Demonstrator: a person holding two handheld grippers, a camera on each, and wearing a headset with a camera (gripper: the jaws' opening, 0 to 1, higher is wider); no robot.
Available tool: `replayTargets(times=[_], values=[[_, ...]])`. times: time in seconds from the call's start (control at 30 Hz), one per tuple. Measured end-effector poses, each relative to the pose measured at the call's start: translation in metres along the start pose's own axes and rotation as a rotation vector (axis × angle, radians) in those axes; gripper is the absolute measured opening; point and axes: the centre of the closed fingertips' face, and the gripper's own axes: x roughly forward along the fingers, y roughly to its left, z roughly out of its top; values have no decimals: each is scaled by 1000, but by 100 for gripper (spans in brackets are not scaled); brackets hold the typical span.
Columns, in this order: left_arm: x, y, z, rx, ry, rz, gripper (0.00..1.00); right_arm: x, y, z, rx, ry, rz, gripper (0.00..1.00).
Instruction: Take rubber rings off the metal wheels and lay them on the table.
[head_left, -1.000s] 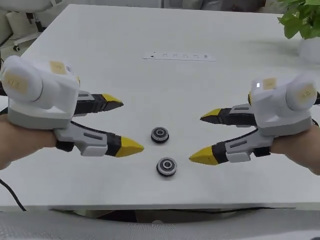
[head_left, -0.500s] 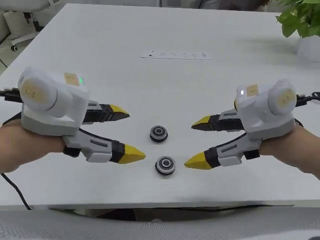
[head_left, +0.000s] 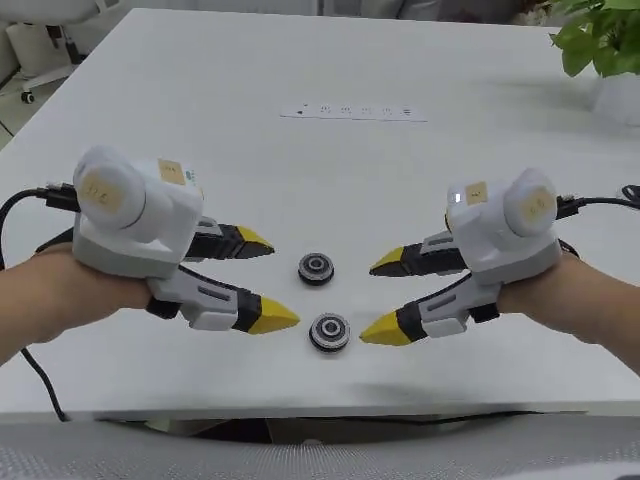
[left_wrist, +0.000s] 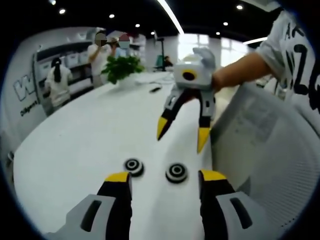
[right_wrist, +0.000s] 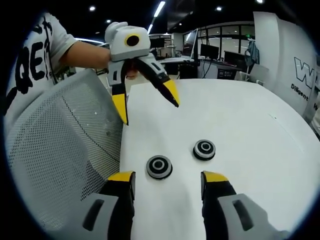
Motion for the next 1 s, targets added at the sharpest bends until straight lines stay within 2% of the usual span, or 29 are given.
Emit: replayTargets(times=[0.13, 0.33, 0.8, 1.0], values=[[5, 0, -2, -3, 8, -10, 53, 5, 1, -7, -13, 23, 13, 49], [13, -7, -4, 12, 29, -40, 51, 10, 3, -7, -20, 32, 31, 47], [32, -13, -10, 20, 67, -84, 46, 19, 7, -14, -14, 54, 68, 43], [41, -21, -12, 31, 85, -110, 44, 21, 7, -17, -14, 62, 72, 43]])
